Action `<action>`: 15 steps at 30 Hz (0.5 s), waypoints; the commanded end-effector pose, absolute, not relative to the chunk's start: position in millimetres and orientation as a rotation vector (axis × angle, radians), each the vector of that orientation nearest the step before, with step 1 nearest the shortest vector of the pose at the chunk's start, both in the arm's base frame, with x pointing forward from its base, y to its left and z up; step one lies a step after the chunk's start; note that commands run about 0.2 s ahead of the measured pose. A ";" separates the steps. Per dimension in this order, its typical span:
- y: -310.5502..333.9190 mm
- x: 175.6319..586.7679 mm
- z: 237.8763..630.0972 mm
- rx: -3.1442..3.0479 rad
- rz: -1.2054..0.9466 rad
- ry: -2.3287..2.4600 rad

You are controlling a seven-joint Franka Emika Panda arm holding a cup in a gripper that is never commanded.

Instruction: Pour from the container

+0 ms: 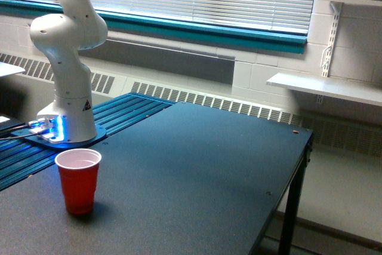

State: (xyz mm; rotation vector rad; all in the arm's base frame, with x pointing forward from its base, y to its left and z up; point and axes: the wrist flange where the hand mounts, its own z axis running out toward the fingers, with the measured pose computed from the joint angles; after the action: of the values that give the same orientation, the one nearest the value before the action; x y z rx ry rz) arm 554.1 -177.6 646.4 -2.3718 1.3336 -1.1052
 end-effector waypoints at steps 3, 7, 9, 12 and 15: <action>-165.5 565.6 621.7 -2.397 -1.027 1.359; -161.3 566.1 615.9 -2.400 -0.964 1.411; -159.5 566.1 608.6 -2.415 -0.899 1.451; -157.8 568.4 608.6 -2.390 -0.860 1.493; -156.0 565.5 607.8 -2.370 -0.809 1.529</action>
State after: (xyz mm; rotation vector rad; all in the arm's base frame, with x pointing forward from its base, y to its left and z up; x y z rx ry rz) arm 567.2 -160.9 603.7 -2.4373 1.4354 -0.8718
